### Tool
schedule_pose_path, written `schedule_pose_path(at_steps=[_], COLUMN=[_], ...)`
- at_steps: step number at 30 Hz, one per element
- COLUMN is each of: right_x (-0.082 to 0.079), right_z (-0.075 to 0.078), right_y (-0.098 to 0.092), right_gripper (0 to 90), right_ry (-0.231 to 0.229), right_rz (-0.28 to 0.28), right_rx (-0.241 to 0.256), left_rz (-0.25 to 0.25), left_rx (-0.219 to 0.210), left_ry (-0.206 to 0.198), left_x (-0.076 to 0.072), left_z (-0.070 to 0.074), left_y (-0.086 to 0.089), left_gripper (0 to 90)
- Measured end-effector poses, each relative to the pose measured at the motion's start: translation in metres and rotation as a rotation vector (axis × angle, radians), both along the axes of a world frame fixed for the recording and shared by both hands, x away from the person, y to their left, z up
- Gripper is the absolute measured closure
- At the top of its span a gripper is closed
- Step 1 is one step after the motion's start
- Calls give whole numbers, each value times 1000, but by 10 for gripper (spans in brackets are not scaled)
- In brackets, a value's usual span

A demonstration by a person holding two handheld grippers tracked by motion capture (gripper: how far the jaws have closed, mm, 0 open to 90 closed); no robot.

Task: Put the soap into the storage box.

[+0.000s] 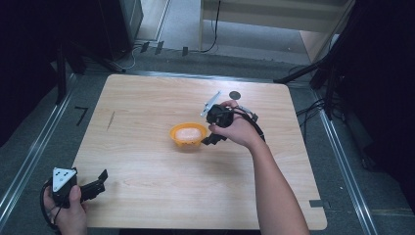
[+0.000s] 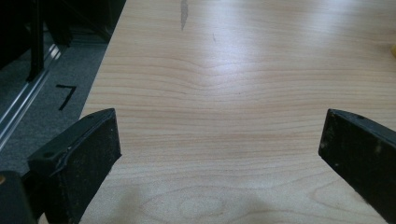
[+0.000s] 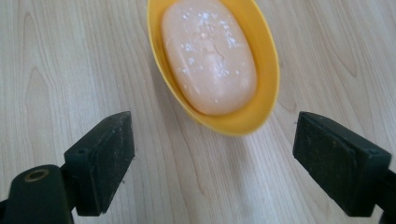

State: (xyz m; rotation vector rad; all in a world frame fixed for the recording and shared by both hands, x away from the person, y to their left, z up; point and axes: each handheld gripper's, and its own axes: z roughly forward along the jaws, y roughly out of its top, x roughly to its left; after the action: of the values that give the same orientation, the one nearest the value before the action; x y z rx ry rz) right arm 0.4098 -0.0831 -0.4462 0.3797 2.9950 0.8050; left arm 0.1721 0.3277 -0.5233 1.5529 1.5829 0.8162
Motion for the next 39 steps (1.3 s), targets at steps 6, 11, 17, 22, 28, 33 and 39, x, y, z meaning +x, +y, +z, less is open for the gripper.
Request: schedule_pose_path(at_steps=[6, 11, 17, 22, 28, 33, 39], right_x=[-8, -14, -18, -24, -32, -38, -46], right_z=[-2, -7, -9, -12, -15, -18, -22], right_y=[-14, -25, -39, -48, -62, -73, -86], right_gripper=[114, 106, 107, 108, 109, 109, 109], right_ry=[-4, -5, -2, -3, -4, -7, -3], right_rz=[-39, -70, -111, -136, -168, -203, -236], right_rx=[31, 56, 75, 75, 87, 107, 129], left_rz=[-1, -3, -1, -2, -2, -3, -1], left_rx=[1, 1, 4, 3, 3, 2, 5], left_ry=[-1, -1, 0, 1, 2, 0, 0], left_x=[0, 0, 0, 0, 0, 0, 0], left_z=[0, 0, 0, 0, 0, 0, 0], left_y=[0, 0, 0, 0, 0, 0, 0], left_gripper=[0, 0, 0, 0, 0, 0, 0])
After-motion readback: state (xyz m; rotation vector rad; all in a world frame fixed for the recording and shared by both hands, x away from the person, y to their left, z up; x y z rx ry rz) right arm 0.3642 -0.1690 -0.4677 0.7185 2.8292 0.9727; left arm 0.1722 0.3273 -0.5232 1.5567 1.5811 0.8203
